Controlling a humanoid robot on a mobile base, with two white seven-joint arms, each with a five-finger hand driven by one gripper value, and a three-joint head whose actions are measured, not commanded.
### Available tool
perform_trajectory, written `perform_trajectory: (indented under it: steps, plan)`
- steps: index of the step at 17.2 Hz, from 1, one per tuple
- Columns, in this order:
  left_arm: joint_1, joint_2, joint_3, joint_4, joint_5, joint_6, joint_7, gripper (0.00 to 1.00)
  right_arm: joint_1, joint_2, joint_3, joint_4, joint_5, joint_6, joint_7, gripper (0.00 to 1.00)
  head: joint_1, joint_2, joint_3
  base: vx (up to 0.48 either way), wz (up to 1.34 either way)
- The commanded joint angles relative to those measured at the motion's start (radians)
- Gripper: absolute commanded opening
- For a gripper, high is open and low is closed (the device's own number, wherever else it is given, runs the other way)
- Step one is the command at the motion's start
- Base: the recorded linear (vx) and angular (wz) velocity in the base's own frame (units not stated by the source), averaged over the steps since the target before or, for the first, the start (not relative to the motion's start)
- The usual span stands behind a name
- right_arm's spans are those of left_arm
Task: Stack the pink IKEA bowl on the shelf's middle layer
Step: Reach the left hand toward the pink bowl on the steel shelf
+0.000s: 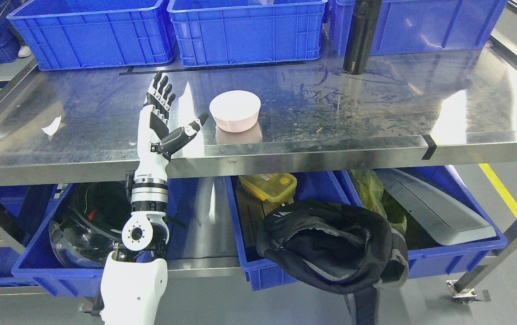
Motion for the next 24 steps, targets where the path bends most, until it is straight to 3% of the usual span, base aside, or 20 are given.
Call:
perform_trajectory:
  steps: [1,5,6,8,11,17,20,24]
  plan:
    - [-0.011,0.027,0.031,-0.002,-0.001,-0.035,-0.002,1.0,0.015,-0.017,0.0,-0.017,0.0,0.0,0.0,1.0,0.0,0.0,0.0,0.0,0.0]
    - [-0.135,0.246,0.04,-0.004,-0.019,-0.029,-0.177,1.0,0.015,-0.017,0.0,-0.017,0.0,0.0,0.0,1.0,0.0,0.0,0.0,0.0,0.0]
    - [-0.158,0.324,0.034,-0.002,-0.114,-0.018,-0.218,1.0,0.015,-0.017,0.0,-0.017,0.001,0.0,0.0,1.0,0.0,0.0,0.0,0.0,0.0]
    - [-0.224,0.405,0.034,-0.004,-0.309,-0.017,-0.338,1.0,0.015,-0.017,0.0,-0.017,0.0,0.0,0.0,1.0,0.0,0.0,0.0,0.0,0.0]
    - [-0.316,0.497,-0.024,-0.004,-0.444,-0.014,-0.555,1.0,0.015,-0.017,0.0,-0.017,0.0,0.0,0.0,1.0,0.0,0.0,0.0,0.0,0.01]
    - [-0.45,0.46,-0.309,-0.001,-0.932,-0.005,-0.781,0.99,0.015,-0.017,0.0,-0.017,0.0,0.0,0.0,1.0,0.0,0.0,0.0,0.0,0.0]
    - [-0.456,0.451,-0.412,0.017,-1.038,-0.006,-0.82,0.99,0.015,-0.017,0.0,-0.017,0.0,0.0,0.0,1.0,0.0,0.0,0.0,0.0,0.0]
    - [-0.512,0.393,-0.402,0.062,-1.056,-0.003,-0.881,1.0,0.015,-0.017,0.0,-0.017,0.0,0.0,0.0,1.0,0.0,0.0,0.0,0.0,0.0]
